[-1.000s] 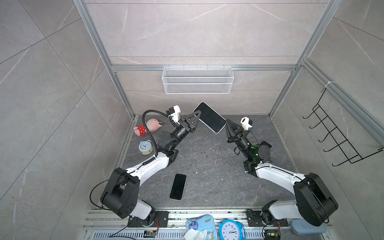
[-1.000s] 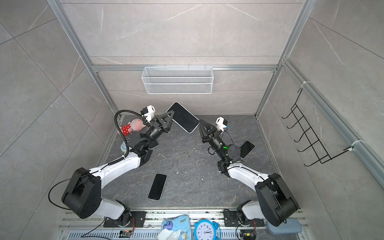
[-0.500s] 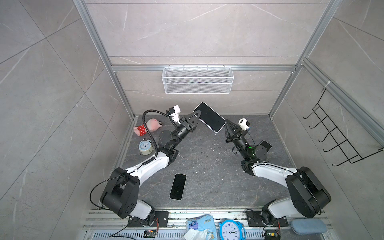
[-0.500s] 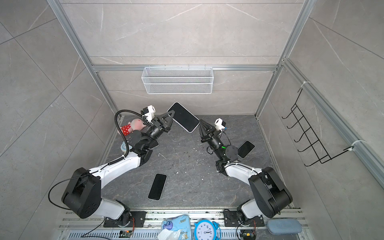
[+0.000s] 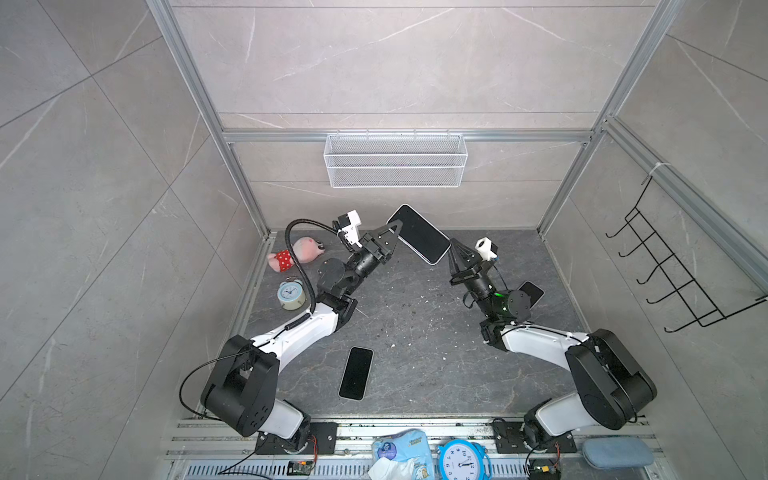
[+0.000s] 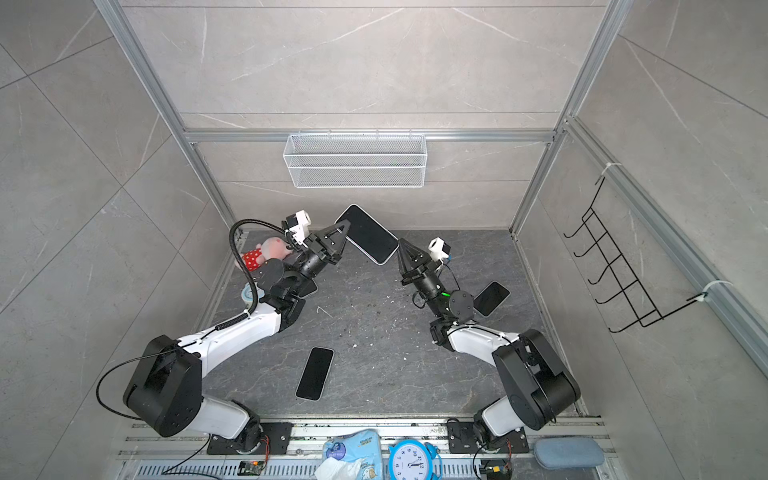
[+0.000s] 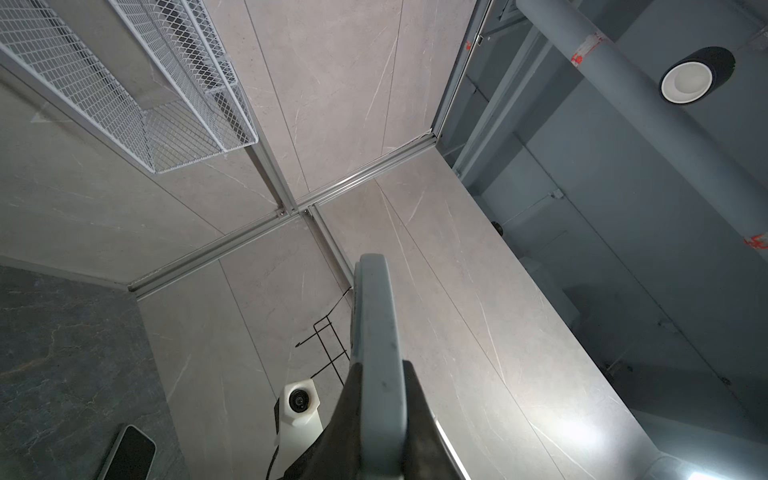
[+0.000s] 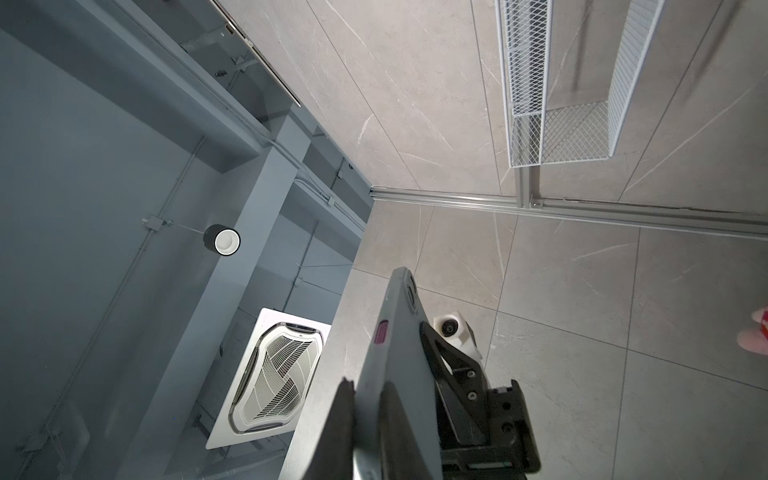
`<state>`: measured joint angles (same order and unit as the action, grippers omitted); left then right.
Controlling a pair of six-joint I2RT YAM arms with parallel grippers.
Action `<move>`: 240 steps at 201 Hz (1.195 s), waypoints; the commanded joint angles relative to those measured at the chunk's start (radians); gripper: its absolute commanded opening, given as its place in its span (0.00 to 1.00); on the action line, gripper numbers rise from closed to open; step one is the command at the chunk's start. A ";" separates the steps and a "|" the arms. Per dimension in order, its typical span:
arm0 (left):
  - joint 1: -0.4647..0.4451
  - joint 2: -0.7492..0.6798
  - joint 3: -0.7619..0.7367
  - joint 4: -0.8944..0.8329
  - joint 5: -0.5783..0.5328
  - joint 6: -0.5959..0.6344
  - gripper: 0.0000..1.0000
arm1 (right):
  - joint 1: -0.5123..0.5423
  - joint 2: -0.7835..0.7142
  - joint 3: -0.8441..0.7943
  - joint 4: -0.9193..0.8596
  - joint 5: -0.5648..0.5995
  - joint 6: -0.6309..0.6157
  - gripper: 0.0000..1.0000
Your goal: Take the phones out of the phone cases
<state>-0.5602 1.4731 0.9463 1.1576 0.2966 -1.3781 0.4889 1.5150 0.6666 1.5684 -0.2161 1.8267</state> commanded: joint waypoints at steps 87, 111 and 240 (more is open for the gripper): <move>-0.097 -0.069 0.137 0.257 0.107 -0.023 0.00 | 0.028 0.120 0.010 -0.139 -0.030 0.129 0.11; -0.111 -0.042 0.156 0.257 0.096 -0.022 0.00 | 0.028 0.139 0.076 -0.136 -0.044 0.165 0.11; -0.062 0.016 0.076 0.235 -0.078 -0.113 0.00 | -0.038 0.065 0.076 -0.186 -0.067 0.105 0.20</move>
<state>-0.6556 1.5272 1.0599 1.3094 0.3054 -1.4395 0.4950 1.6787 0.8082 1.4094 -0.2554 2.0262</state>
